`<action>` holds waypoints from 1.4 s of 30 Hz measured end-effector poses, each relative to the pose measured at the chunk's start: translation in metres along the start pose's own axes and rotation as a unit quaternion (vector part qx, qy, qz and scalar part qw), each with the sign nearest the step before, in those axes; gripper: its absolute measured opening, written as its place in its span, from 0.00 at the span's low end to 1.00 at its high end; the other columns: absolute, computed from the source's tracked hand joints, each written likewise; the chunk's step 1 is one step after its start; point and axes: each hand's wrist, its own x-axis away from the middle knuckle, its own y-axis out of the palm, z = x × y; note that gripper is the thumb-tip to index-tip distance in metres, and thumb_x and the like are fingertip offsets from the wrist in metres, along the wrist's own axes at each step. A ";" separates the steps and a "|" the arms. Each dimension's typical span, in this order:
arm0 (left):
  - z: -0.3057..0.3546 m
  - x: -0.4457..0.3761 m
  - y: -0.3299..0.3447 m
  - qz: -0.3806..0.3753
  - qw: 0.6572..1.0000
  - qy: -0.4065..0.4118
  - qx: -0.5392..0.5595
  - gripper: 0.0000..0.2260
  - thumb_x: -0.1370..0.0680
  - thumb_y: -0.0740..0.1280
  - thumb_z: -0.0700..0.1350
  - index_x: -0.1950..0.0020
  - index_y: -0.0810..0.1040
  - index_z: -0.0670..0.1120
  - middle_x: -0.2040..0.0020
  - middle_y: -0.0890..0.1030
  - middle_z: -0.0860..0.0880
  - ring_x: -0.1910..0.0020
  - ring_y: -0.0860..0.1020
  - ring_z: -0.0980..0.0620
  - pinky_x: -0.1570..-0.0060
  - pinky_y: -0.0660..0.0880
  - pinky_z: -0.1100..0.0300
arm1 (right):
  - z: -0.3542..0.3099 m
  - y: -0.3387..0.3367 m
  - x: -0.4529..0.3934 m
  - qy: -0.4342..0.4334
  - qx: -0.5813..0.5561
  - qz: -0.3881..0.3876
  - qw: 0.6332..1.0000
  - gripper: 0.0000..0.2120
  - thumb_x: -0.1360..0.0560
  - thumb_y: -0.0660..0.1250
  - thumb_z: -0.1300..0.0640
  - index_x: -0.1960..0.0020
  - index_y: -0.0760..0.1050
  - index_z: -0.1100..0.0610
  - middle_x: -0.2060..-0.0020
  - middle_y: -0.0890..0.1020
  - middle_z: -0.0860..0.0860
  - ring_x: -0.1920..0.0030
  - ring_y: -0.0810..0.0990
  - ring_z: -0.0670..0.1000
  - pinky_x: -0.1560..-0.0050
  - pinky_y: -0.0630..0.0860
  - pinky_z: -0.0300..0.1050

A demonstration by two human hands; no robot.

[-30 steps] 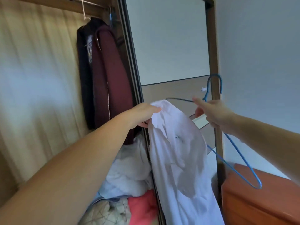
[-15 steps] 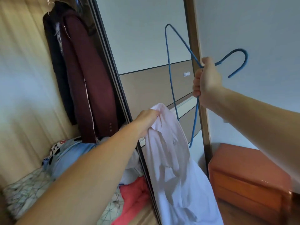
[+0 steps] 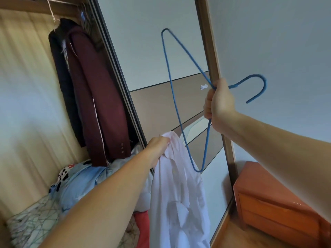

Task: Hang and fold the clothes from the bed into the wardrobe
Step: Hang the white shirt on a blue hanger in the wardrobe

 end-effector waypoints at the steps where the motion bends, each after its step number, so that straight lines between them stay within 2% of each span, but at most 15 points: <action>1: 0.000 0.000 0.000 -0.004 1.000 0.006 0.008 0.07 0.21 0.62 0.45 0.57 0.74 0.45 0.46 0.81 0.35 0.47 0.81 0.37 0.43 0.76 0.44 | 0.007 0.000 0.001 0.004 -0.005 -0.007 1.000 0.17 0.23 0.52 0.53 0.69 0.53 0.49 0.78 0.57 0.46 0.80 0.54 0.46 0.79 0.53 0.35; 4: 0.007 -0.001 -0.001 -0.009 0.997 0.027 0.066 0.08 0.22 0.64 0.48 0.54 0.78 0.45 0.48 0.83 0.40 0.49 0.81 0.41 0.40 0.75 0.44 | 0.033 -0.007 0.005 0.012 -0.016 -0.009 1.000 0.18 0.23 0.53 0.55 0.71 0.55 0.50 0.78 0.57 0.46 0.79 0.54 0.46 0.76 0.52 0.37; 8: 0.022 -0.001 -0.014 0.013 0.983 0.041 0.179 0.07 0.21 0.67 0.48 0.55 0.79 0.46 0.52 0.83 0.43 0.48 0.82 0.42 0.40 0.76 0.45 | 0.060 -0.022 0.012 0.028 -0.043 -0.005 0.999 0.21 0.24 0.52 0.56 0.76 0.54 0.49 0.78 0.56 0.46 0.76 0.51 0.47 0.75 0.51 0.40; 12: 0.030 0.000 -0.028 0.014 0.975 0.083 0.205 0.07 0.20 0.66 0.45 0.56 0.78 0.44 0.58 0.82 0.44 0.57 0.81 0.45 0.43 0.77 0.49 | 0.087 -0.039 0.019 0.052 -0.006 -0.023 0.998 0.24 0.25 0.51 0.56 0.80 0.55 0.48 0.79 0.57 0.46 0.77 0.52 0.47 0.77 0.52 0.40; 17: 0.022 -0.008 -0.062 0.078 0.983 0.124 0.114 0.06 0.20 0.64 0.48 0.51 0.77 0.47 0.54 0.82 0.46 0.50 0.80 0.45 0.42 0.77 0.48 | 0.095 -0.062 0.017 0.042 0.152 -0.041 0.987 0.26 0.22 0.56 0.53 0.79 0.58 0.49 0.79 0.58 0.47 0.77 0.54 0.49 0.73 0.53 0.42; 20: 0.010 -0.013 -0.089 0.111 0.980 0.165 -0.033 0.08 0.19 0.61 0.50 0.48 0.76 0.48 0.53 0.80 0.47 0.51 0.79 0.46 0.44 0.78 0.48 | 0.087 -0.073 0.013 0.023 0.259 -0.060 0.964 0.24 0.22 0.60 0.48 0.73 0.59 0.54 0.78 0.60 0.50 0.76 0.57 0.50 0.73 0.56 0.42; 21: 0.005 -0.013 -0.098 0.111 0.969 0.183 -0.126 0.10 0.19 0.60 0.51 0.51 0.77 0.47 0.56 0.79 0.48 0.54 0.78 0.46 0.49 0.77 0.52 | 0.083 -0.074 0.013 0.013 0.284 -0.072 0.956 0.24 0.22 0.61 0.47 0.73 0.59 0.54 0.78 0.60 0.50 0.75 0.58 0.50 0.72 0.57 0.43; 23: -0.004 -0.009 -0.111 0.096 0.931 0.198 -0.291 0.13 0.19 0.59 0.50 0.60 0.75 0.46 0.62 0.76 0.49 0.60 0.74 0.47 0.60 0.70 0.57 | 0.076 -0.074 0.014 -0.016 0.337 -0.098 0.936 0.25 0.22 0.61 0.46 0.73 0.59 0.53 0.79 0.61 0.48 0.74 0.58 0.51 0.70 0.58 0.44; 25: -0.013 -0.009 -0.119 0.076 0.916 0.183 -0.350 0.14 0.20 0.60 0.46 0.65 0.72 0.44 0.66 0.73 0.49 0.65 0.71 0.48 0.64 0.67 0.57 | 0.069 -0.073 0.017 -0.050 0.395 -0.122 0.909 0.25 0.21 0.61 0.46 0.73 0.58 0.53 0.79 0.60 0.47 0.74 0.58 0.50 0.70 0.58 0.43; 27: -0.019 -0.009 -0.126 0.070 0.915 0.176 -0.357 0.11 0.22 0.62 0.43 0.63 0.76 0.40 0.68 0.73 0.49 0.67 0.70 0.49 0.66 0.67 0.58 | 0.064 -0.071 0.021 -0.079 0.455 -0.140 0.876 0.25 0.20 0.59 0.45 0.72 0.58 0.55 0.79 0.61 0.48 0.75 0.59 0.49 0.71 0.59 0.42; 29: -0.023 -0.009 -0.132 0.069 0.914 0.180 -0.356 0.10 0.23 0.64 0.42 0.59 0.79 0.36 0.69 0.73 0.48 0.69 0.69 0.49 0.68 0.66 0.59 | 0.060 -0.070 0.024 -0.093 0.503 -0.154 0.845 0.25 0.20 0.58 0.44 0.69 0.60 0.58 0.75 0.61 0.52 0.72 0.59 0.51 0.69 0.59 0.44; 33: -0.033 -0.006 -0.143 0.080 0.911 0.188 -0.358 0.12 0.24 0.68 0.44 0.60 0.79 0.35 0.69 0.73 0.48 0.68 0.69 0.51 0.68 0.63 0.59 | 0.052 -0.063 0.024 -0.079 0.552 -0.191 0.808 0.22 0.20 0.57 0.50 0.69 0.59 0.57 0.74 0.60 0.53 0.71 0.58 0.51 0.66 0.59 0.46; 34: -0.035 -0.007 -0.145 0.082 0.912 0.188 -0.354 0.13 0.24 0.69 0.45 0.64 0.79 0.38 0.70 0.72 0.49 0.68 0.69 0.52 0.69 0.63 0.59 | 0.049 -0.062 0.023 -0.074 0.559 -0.193 0.803 0.22 0.20 0.57 0.51 0.71 0.58 0.56 0.75 0.60 0.52 0.72 0.58 0.51 0.66 0.60 0.46; 36: -0.038 -0.008 -0.147 0.086 0.918 0.191 -0.336 0.16 0.24 0.69 0.46 0.70 0.71 0.43 0.72 0.68 0.50 0.71 0.65 0.53 0.70 0.60 0.59 | 0.044 -0.059 0.023 -0.060 0.571 -0.197 0.794 0.21 0.22 0.57 0.53 0.72 0.58 0.55 0.77 0.60 0.51 0.72 0.59 0.51 0.67 0.60 0.45; 42: -0.039 -0.009 -0.147 0.066 0.929 0.165 -0.325 0.20 0.26 0.67 0.44 0.73 0.61 0.46 0.73 0.62 0.49 0.68 0.61 0.50 0.67 0.58 0.56 | 0.046 -0.048 0.025 -0.080 0.641 -0.215 0.733 0.19 0.22 0.58 0.54 0.70 0.59 0.57 0.75 0.64 0.52 0.71 0.63 0.53 0.67 0.61 0.46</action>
